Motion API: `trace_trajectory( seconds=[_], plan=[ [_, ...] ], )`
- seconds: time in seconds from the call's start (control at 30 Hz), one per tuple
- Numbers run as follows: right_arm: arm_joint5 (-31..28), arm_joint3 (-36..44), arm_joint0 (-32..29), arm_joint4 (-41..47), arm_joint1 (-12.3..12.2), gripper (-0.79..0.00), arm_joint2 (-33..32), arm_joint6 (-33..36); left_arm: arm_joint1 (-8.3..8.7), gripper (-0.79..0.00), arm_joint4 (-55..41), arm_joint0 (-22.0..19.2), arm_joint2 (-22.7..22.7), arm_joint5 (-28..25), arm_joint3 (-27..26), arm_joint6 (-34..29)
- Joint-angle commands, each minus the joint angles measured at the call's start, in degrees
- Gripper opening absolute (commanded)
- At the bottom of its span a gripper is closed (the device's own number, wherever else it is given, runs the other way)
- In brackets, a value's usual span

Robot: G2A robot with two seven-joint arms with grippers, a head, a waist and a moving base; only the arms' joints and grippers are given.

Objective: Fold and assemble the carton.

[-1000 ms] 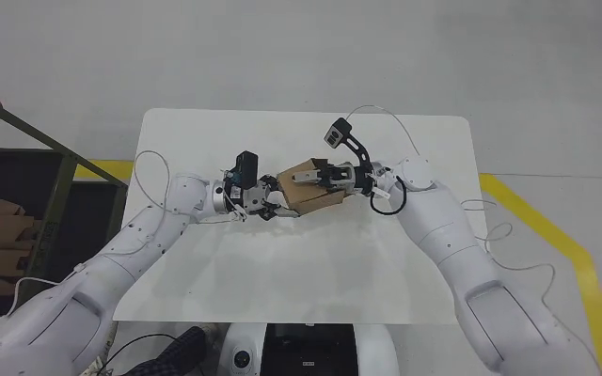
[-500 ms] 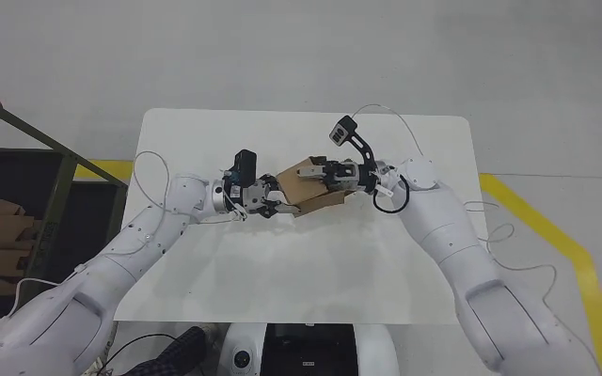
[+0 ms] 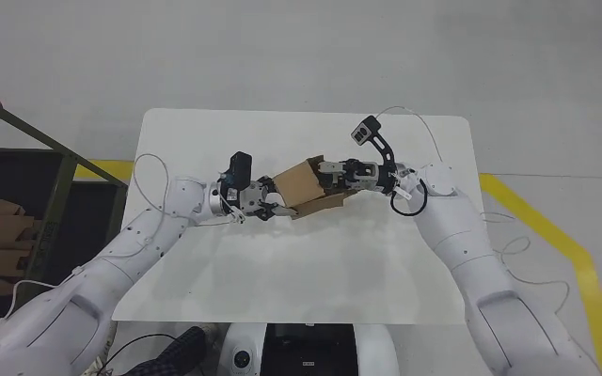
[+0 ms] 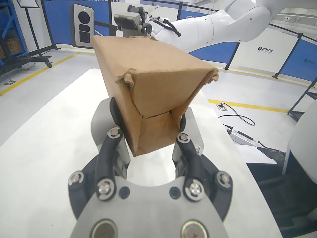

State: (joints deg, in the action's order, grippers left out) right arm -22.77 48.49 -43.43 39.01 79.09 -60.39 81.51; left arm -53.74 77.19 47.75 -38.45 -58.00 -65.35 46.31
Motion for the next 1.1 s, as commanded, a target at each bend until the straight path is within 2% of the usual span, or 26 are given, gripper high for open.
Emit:
trace_trajectory(
  seconds=[0.0,0.07,0.3,0.53,0.87,1.0,1.07],
  plan=[
    [0.0,0.4,-0.4,-0.1,-0.2,-0.693,-0.5,0.0,0.16,-0.431,-0.1,0.1,-0.1,0.0,-0.3,0.0],
    [0.1,0.8,-0.7,-0.3,-0.5,-0.785,-1.0,0.0,0.33,-0.428,-0.2,0.3,-0.2,0.0,-0.7,0.0],
    [1.6,2.1,-1.1,-1.8,-1.0,-0.785,-1.4,-0.9,0.88,-0.425,-0.4,0.7,-0.5,0.0,-1.8,0.0],
    [3.6,3.5,-0.5,-5.5,-0.8,-0.785,0.9,-1.4,1.17,-0.425,-0.2,0.6,0.2,0.0,-2.4,0.0],
    [4.6,3.7,0.4,-7.5,0.0,-0.785,4.3,-1.5,1.82,-0.397,-2.0,-1.9,5.0,0.0,-2.1,0.0],
    [4.6,2.8,0.8,-7.1,0.2,-0.785,5.1,-0.6,2.11,-0.360,-3.4,-2.8,6.4,0.0,-1.8,0.0],
    [4.5,2.3,0.9,-6.5,0.4,-0.785,5.3,-0.1,2.25,-0.305,-4.2,-3.2,6.8,0.0,-1.8,0.0]
  ],
)
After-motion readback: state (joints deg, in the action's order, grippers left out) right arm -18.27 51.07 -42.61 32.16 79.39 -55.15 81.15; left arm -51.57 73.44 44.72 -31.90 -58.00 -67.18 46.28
